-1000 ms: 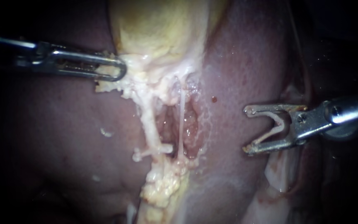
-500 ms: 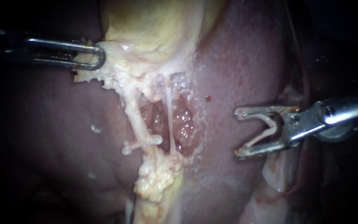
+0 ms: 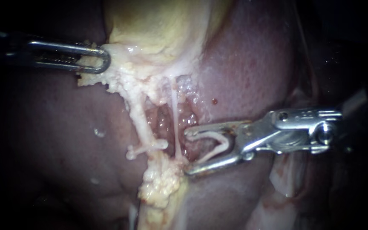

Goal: Clipping second clip left tube

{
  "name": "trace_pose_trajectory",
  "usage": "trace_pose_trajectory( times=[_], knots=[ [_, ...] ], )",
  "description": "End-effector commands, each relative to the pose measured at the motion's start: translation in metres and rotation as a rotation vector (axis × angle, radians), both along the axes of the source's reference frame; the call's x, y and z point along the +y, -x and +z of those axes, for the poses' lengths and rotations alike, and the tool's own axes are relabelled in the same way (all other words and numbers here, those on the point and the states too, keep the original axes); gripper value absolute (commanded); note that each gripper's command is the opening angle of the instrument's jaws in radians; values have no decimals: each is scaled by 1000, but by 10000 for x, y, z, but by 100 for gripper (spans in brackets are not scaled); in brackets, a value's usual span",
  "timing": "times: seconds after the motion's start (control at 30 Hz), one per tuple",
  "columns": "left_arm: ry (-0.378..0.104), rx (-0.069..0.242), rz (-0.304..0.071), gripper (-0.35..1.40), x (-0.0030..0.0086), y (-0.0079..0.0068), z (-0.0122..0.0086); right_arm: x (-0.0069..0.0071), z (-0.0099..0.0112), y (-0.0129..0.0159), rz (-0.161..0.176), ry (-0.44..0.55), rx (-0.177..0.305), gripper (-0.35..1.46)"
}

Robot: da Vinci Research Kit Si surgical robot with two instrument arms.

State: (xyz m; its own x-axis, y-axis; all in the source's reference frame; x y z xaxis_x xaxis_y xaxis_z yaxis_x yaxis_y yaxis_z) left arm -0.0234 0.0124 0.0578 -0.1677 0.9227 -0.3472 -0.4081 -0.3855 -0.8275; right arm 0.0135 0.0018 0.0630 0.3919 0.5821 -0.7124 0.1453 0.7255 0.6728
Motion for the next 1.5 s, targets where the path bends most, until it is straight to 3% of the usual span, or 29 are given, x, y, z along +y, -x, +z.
trace_pose_trajectory(
  times=[0.03, 0.43, 0.6, 0.87, 1.0, 1.23, 1.5],
  knots=[
    [0, 0, 1, -35, 0, 0, 0, 1, 5, -3, 4, 2, -1, 47],
    [0, -1, 3, -35, -1, 1, 1, 4, 60, -19, 26, -5, -14, 49],
    [0, -1, 3, -35, -1, 2, 2, 6, 63, -24, 6, -45, 41, 49],
    [0, -1, 2, -35, -1, 3, 2, 9, 69, -46, -64, -81, 168, 47],
    [0, 0, 2, -35, -1, 3, 2, 9, 73, -63, -92, -80, 191, 46],
    [0, 0, 1, -35, -1, 3, 2, 2, 80, -82, -106, -70, 204, 46],
    [0, 0, 1, -35, -1, 4, 2, 3, 80, -102, -67, -98, 240, 45]
  ],
)
